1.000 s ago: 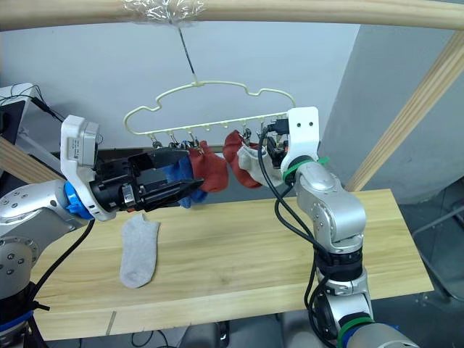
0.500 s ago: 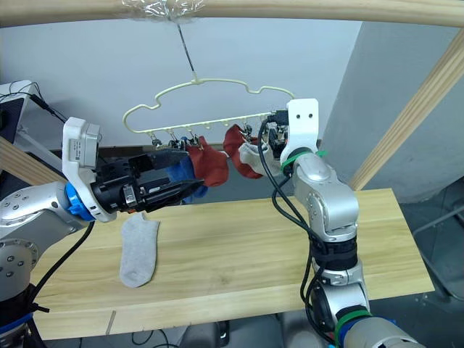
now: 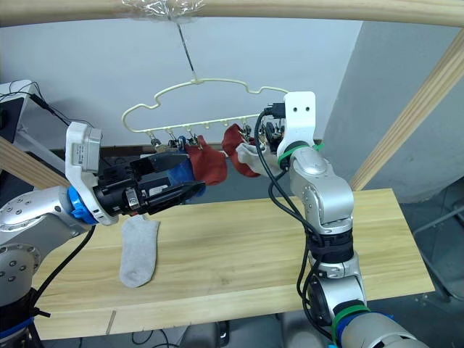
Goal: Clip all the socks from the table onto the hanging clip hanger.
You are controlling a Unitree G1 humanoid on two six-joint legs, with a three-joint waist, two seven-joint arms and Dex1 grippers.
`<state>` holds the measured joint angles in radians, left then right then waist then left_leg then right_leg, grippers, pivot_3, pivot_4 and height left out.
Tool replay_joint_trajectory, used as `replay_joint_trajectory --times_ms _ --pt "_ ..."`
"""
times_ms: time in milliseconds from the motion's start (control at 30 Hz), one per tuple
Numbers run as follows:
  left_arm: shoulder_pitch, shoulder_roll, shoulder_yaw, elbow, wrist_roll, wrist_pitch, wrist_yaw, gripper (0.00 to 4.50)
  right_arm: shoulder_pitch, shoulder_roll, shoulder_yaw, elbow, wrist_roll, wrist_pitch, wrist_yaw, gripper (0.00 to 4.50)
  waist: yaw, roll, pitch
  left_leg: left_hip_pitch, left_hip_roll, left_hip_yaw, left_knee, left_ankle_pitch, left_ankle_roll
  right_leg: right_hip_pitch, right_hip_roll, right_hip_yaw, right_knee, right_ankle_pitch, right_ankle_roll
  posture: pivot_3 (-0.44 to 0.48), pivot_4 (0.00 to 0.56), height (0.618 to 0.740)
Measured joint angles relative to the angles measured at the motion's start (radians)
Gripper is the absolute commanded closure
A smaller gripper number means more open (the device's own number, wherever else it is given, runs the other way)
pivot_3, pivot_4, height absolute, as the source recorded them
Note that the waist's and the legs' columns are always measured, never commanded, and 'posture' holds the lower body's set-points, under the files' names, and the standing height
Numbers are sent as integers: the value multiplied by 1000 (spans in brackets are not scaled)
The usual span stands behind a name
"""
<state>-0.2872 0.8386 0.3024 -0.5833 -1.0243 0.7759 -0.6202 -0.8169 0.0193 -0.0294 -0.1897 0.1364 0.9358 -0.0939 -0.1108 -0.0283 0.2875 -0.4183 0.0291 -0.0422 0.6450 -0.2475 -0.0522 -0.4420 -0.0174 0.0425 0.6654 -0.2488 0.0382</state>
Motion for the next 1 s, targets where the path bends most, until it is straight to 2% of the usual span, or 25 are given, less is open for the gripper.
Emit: replay_joint_trajectory --times_ms 33,1000 --pt "0 0 0 -1 0 0 0 492 0 0 -1 0 0 -2 0 2270 0 0 0 0 0 0 0 0 0 0 0 0 0 0 0 -136 310 740" --pt "2 -3 0 -7 1 -3 21 492 -43 43 -25 66 0 -28 -23 2270 2 0 0 0 0 0 0 0 0 0 0 0 0 0 0 -111 301 740"
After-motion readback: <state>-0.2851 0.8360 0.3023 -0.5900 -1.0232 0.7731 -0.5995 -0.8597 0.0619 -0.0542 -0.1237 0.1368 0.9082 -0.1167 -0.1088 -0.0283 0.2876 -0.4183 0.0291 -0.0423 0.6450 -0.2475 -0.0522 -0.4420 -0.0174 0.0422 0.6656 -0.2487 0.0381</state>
